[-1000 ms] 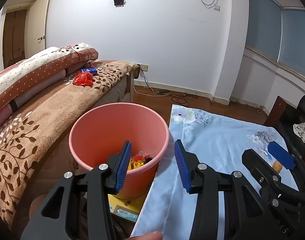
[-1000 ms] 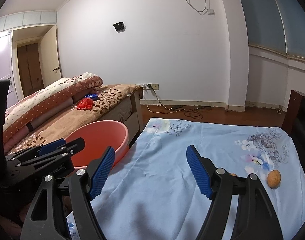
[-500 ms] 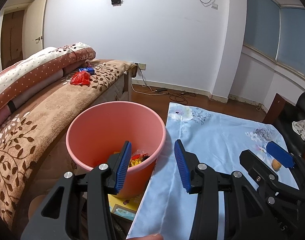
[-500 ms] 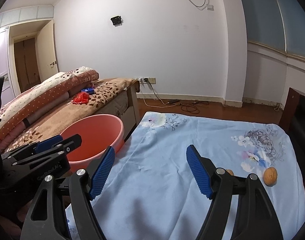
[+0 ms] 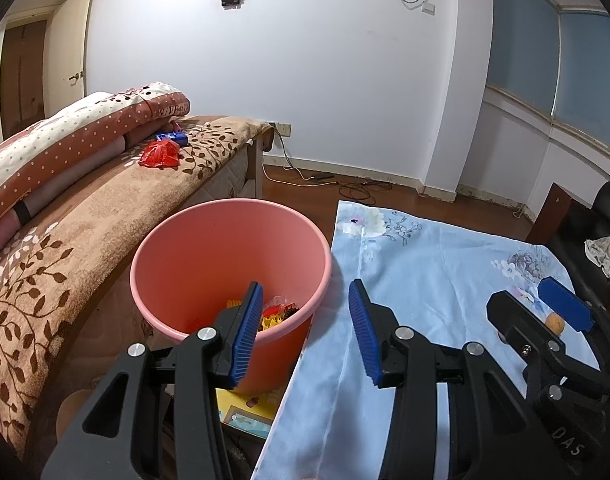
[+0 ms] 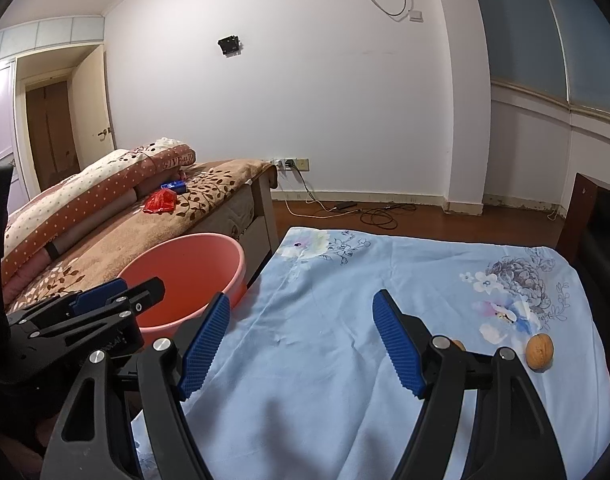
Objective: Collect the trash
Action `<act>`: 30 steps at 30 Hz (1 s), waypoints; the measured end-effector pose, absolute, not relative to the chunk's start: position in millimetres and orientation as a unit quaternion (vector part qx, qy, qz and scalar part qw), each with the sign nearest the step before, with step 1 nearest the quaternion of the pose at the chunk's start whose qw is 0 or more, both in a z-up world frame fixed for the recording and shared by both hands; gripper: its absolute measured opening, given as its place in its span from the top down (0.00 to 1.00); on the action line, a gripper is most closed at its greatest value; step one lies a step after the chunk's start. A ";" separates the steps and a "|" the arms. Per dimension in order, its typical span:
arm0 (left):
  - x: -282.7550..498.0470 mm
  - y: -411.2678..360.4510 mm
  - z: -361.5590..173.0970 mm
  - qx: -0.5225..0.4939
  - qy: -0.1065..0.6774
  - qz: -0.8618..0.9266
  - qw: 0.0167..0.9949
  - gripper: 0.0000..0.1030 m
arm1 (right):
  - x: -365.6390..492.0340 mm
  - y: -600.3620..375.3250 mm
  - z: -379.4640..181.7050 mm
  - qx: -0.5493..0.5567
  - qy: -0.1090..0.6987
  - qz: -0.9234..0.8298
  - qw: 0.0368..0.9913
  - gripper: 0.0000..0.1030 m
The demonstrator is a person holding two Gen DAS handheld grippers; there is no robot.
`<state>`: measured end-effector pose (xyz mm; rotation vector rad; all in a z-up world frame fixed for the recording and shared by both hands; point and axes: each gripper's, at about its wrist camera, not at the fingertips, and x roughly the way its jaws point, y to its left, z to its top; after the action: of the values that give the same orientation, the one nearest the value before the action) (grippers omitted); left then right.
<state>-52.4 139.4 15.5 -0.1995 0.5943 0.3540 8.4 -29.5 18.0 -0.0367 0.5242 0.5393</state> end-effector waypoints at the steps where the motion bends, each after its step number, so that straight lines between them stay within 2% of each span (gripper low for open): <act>1: -52.3 139.8 15.1 -0.098 0.292 0.174 0.936 0.56 | 8.3 -29.4 18.0 -0.018 0.256 0.263 0.930 0.29; 30: -50.1 138.8 13.6 -0.095 0.294 0.170 0.936 0.56 | 6.8 -28.5 22.5 -0.019 0.258 0.265 0.929 0.29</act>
<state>-50.1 138.8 13.6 -0.1951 0.6001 0.3483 6.8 -28.5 22.5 -0.0380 0.5279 0.5427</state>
